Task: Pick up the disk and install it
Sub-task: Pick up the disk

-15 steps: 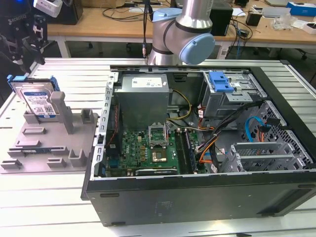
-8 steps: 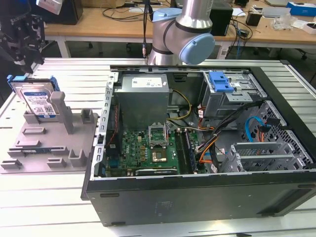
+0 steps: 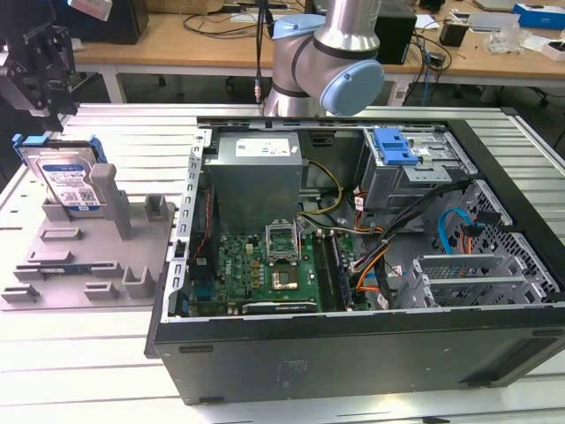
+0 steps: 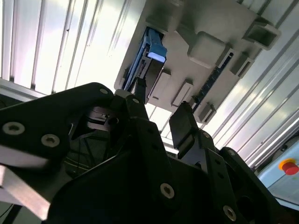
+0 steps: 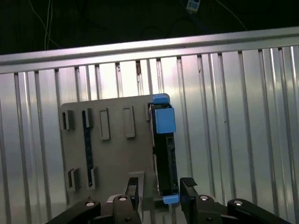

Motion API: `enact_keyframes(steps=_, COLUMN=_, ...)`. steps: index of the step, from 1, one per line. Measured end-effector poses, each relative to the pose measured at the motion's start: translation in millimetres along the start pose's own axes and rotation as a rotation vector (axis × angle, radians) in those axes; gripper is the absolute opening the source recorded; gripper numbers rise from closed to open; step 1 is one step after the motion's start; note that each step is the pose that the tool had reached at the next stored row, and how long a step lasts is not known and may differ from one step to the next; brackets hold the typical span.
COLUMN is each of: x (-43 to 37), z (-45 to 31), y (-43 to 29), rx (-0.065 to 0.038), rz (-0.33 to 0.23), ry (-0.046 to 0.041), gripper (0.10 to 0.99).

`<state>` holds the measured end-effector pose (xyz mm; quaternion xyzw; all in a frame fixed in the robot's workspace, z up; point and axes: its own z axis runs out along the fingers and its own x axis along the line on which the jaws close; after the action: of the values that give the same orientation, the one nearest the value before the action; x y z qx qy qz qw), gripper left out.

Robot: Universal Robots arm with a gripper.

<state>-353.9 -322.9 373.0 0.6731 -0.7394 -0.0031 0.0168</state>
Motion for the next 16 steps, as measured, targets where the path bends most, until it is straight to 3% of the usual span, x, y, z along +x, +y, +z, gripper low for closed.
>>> enact_keyframes(steps=3, x=-0.2, z=0.3, y=0.1, rx=0.002, rz=-0.003, ry=0.0001, gripper=0.482)
enact_keyframes(steps=5, x=-2.3, z=1.5, y=0.3, rx=0.013, rz=-0.011, ry=0.0004, gripper=0.482)
enact_keyframes(steps=8, x=-7.9, z=2.9, y=1.7, rx=0.019, rz=-0.017, ry=0.0002, gripper=0.482)
enact_keyframes(steps=11, x=-14.7, z=4.0, y=9.4, rx=0.02, rz=-0.018, ry=0.0002, gripper=0.482)
enact_keyframes(steps=16, x=-14.0, z=7.3, y=22.9, rx=0.021, rz=-0.041, ry=0.0005, gripper=0.482)
